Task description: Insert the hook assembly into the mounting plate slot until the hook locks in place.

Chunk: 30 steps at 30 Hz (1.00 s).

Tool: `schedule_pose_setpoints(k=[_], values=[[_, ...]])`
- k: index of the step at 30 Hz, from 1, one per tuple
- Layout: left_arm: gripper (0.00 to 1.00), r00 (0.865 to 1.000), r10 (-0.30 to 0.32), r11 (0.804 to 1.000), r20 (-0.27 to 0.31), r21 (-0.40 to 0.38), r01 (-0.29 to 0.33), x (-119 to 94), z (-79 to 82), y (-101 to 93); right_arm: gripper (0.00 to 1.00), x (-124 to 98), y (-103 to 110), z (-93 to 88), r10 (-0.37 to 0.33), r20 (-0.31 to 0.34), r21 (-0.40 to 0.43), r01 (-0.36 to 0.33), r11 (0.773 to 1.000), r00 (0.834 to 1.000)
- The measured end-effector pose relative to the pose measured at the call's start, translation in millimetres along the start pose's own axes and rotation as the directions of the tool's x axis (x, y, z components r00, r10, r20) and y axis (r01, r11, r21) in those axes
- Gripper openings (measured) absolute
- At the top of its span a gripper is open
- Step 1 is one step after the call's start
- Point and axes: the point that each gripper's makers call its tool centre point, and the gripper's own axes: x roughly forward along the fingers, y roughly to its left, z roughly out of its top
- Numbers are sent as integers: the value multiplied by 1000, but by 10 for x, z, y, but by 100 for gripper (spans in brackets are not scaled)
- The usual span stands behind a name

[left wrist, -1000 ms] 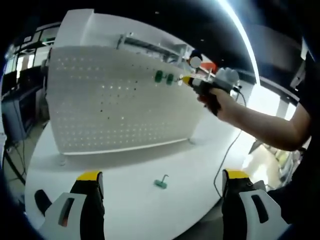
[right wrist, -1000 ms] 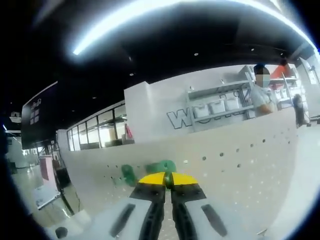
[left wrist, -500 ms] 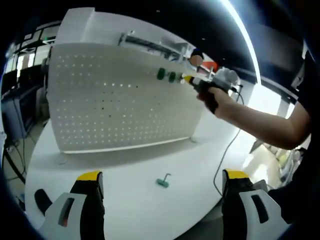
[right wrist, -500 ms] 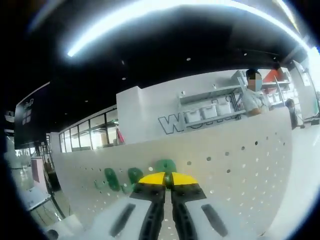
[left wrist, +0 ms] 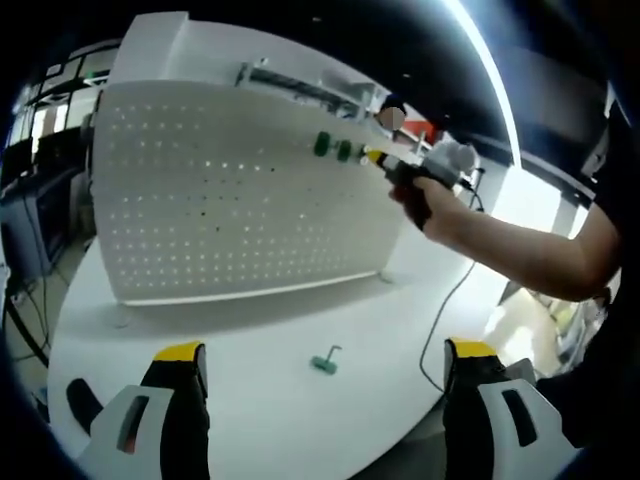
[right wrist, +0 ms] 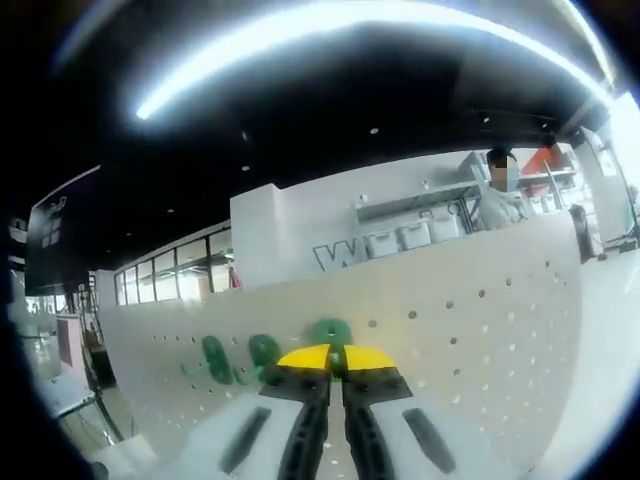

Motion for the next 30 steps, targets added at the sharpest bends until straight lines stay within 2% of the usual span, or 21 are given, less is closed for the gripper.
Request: schedule_pose_setpoints(k=[5,10,13,16,23,27,30], values=[[100,1000,-9,1000,1,2,9,11,0,-22,0,16,0,-23,-9,-12,-45,9,999,1000],[99,1000,-15,1000,-5,5,15,8,-22,-39,1,5,-7,-23,-13,-35,-40,11,999,999],[99,1000,-20,1000,-2,2,20,-10,-28,-56,7,-9,8,-22,-4,-44,-25,3,1000,999],[99,1000,-25,1000,-3,4,25,-29,-31,-72,10,-43,20,3,-4,-55,-56,1,998,998],[99,999,-34,999,16,12,34,-61,4,-111,14,-160,49,270,21,-34,-56,-23,998,999],[99,999,-42,999,16,17,42,-79,-3,-149,16,-297,46,467,29,-15,-37,-30,999,999],[99,999,-47,999,17,18,47,-94,-17,-172,17,-420,46,541,41,-15,-37,-42,998,999]])
